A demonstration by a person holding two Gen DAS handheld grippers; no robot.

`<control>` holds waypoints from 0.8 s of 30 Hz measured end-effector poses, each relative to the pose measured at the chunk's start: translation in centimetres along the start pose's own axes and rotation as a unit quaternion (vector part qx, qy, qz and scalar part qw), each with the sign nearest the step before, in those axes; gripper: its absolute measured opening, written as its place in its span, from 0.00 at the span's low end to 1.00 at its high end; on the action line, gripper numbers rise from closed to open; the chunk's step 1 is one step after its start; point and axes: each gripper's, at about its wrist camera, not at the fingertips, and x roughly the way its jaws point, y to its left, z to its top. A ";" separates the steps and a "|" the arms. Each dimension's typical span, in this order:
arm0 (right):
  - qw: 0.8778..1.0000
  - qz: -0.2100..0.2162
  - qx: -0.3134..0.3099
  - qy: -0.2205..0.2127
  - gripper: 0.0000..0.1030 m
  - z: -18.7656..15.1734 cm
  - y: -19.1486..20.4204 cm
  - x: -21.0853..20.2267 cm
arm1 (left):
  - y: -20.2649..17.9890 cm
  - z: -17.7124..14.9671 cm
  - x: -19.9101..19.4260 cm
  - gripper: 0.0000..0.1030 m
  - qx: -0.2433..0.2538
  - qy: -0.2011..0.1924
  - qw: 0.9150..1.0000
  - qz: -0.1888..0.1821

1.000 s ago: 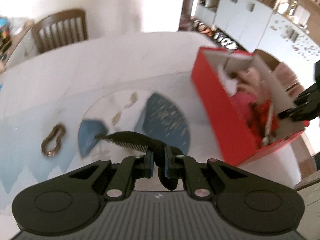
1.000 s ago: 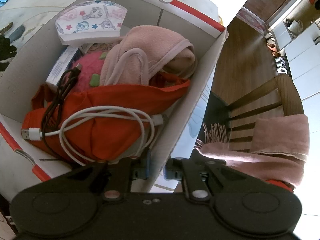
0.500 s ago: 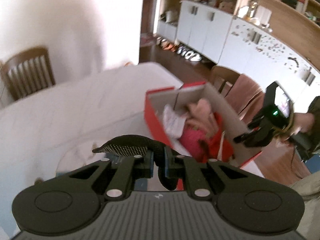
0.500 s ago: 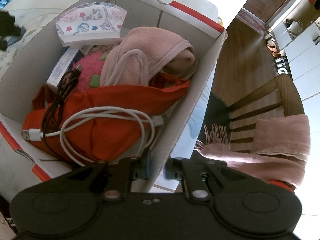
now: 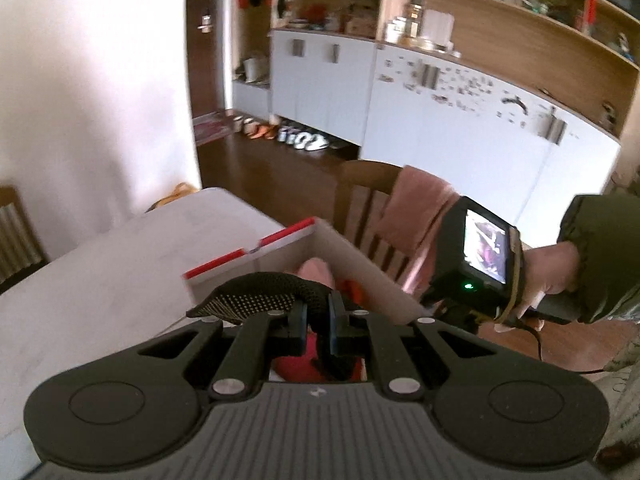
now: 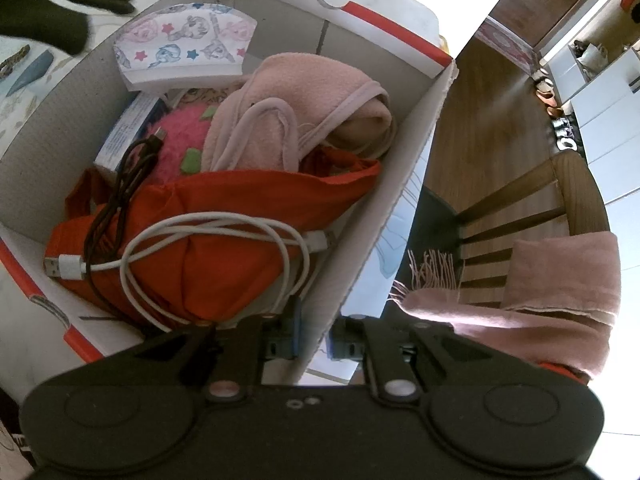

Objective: Organize objects
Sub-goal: 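Carry the black glove with the left gripper over the box, then lower the glove into the box and open the left gripper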

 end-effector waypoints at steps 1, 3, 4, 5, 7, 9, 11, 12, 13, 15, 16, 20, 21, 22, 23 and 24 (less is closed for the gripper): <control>1.000 0.000 0.000 0.000 0.10 0.0 0.0 -0.1 | -0.4 0.0 0.7 0.09 0.006 -0.001 1.000 -0.006; 1.000 0.000 -0.001 0.000 0.10 0.1 0.1 -0.1 | -0.8 0.0 1.9 0.09 0.010 0.002 1.000 -0.016; 1.000 0.000 0.000 0.000 0.10 0.1 0.0 -0.1 | -1.0 -0.2 2.5 0.09 0.010 0.003 1.000 -0.021; 1.000 0.000 -0.001 0.000 0.10 0.1 0.0 -0.2 | -1.1 -0.3 3.1 0.09 0.011 0.003 1.000 -0.029; 1.000 -0.001 -0.001 -0.001 0.10 0.1 0.1 -0.2 | -1.4 -0.8 3.8 0.09 0.017 -0.004 0.999 -0.047; 1.000 0.000 -0.001 -0.001 0.10 0.1 0.1 -0.2 | -1.6 -1.2 4.9 0.09 0.015 -0.001 0.998 -0.058; 1.000 0.000 -0.001 -0.001 0.10 0.1 0.1 -0.2 | -1.8 -1.8 6.1 0.09 0.013 0.010 0.998 -0.064; 1.000 0.000 -0.001 -0.001 0.10 0.1 0.1 -0.2 | -1.9 -2.1 6.6 0.09 0.012 0.016 0.998 -0.066; 1.000 -0.001 -0.002 -0.001 0.10 0.1 0.2 -0.2 | -2.0 -2.4 7.1 0.09 0.011 0.021 0.997 -0.070; 1.000 -0.001 -0.002 -0.001 0.10 0.2 0.2 -0.3 | -2.3 -3.0 7.8 0.09 0.011 0.028 0.997 -0.077; 1.000 0.000 -0.002 0.000 0.10 0.1 0.2 -0.3 | -2.4 -3.2 8.1 0.09 0.011 0.033 0.996 -0.078; 1.000 -0.001 -0.002 -0.001 0.10 0.2 0.2 -0.3 | -2.3 -4.1 9.5 0.09 0.006 0.054 0.996 -0.073; 1.000 -0.001 -0.003 0.000 0.10 0.2 0.2 -0.3 | -2.1 -4.4 10.0 0.09 0.002 0.062 0.996 -0.069; 1.000 -0.001 -0.002 -0.001 0.10 0.2 0.2 -0.3 | -1.7 -4.6 10.3 0.09 -0.002 0.068 0.995 -0.067; 1.000 -0.001 -0.002 -0.001 0.10 0.2 0.2 -0.3 | -1.5 -4.8 10.7 0.09 -0.006 0.076 0.995 -0.066; 1.000 -0.001 -0.003 -0.001 0.10 0.2 0.3 -0.3 | -1.4 -5.1 11.0 0.09 -0.010 0.082 0.994 -0.066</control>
